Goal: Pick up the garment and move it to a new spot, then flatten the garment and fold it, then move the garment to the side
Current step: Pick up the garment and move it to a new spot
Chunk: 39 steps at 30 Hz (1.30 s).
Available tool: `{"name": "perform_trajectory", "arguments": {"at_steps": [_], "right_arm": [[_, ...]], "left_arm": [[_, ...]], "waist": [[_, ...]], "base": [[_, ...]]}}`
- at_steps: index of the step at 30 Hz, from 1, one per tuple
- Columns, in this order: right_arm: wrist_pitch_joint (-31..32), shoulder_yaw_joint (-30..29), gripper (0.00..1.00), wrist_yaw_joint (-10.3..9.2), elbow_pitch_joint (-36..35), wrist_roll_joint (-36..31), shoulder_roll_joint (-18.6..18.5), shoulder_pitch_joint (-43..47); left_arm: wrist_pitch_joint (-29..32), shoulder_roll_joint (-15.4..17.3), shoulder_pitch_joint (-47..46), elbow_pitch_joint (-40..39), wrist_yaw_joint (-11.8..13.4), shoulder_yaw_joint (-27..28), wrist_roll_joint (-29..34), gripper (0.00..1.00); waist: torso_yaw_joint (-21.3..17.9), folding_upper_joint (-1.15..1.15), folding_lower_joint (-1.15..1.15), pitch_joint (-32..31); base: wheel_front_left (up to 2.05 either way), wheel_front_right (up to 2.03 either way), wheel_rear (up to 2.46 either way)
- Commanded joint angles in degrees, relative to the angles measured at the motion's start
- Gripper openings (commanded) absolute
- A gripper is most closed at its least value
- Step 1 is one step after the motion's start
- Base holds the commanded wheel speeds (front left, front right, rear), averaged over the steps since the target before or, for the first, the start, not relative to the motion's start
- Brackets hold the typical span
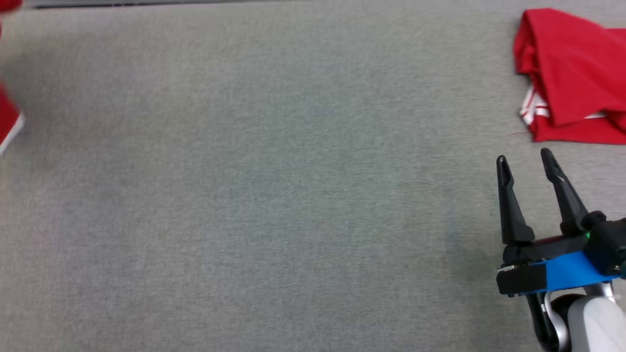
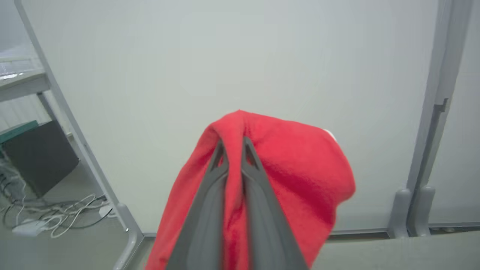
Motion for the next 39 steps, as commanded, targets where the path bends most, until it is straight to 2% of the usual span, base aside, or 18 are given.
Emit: {"name": "perform_trajectory", "arguments": {"at_steps": [1,8,11,18,25,33,39], "right_arm": [[-0.7,0.1,1.00,0.02,0.9,0.3,0.5,0.2],[-2.9,0.7,1.00,0.02,4.6,1.4,1.7,0.7],[-3.9,0.6,1.00,0.02,5.9,2.1,1.9,0.9],[-5.5,1.5,1.00,0.02,8.8,3.0,2.2,1.4],[-6.3,1.9,1.00,0.02,10.3,4.3,2.2,1.4],[-6.8,2.8,1.00,0.02,12.5,4.9,2.2,1.1],[-7.1,2.9,1.00,0.02,14.4,4.7,2.2,1.5]], "left_arm": [[-0.1,-0.7,-1.5,-3.2,0.5,-1.0,1.1,0.00],[4.5,-3.0,-6.2,-17.9,0.2,-5.1,1.8,0.00],[7.2,-5.4,-8.5,-22.6,-0.3,-7.9,0.9,0.00],[10.5,-10.3,-9.0,-27.2,-0.6,-14.7,1.2,0.00],[9.7,-13.6,-1.0,-27.7,0.2,-19.2,0.5,0.00],[5.1,-15.6,17.4,-25.4,4.7,-20.4,-2.5,0.00],[1.4,-16.8,28.9,-22.3,6.6,-21.9,-4.1,0.00]], "waist": [[-2.6,0.00,0.01,-2.7],[-8.7,0.00,0.01,-6.2],[-11.7,0.00,0.01,-7.1],[-16.7,0.00,0.01,-8.6],[-17.5,0.00,0.01,-9.2],[-16.5,0.00,0.01,-10.4],[-15.6,0.00,0.01,-11.1]], "base": [[0.00,0.00,0.00],[0.00,0.00,0.00],[0.00,0.00,0.00],[0.00,0.00,0.00],[0.00,0.00,0.00],[0.00,0.00,0.00],[0.00,0.00,0.00]]}}
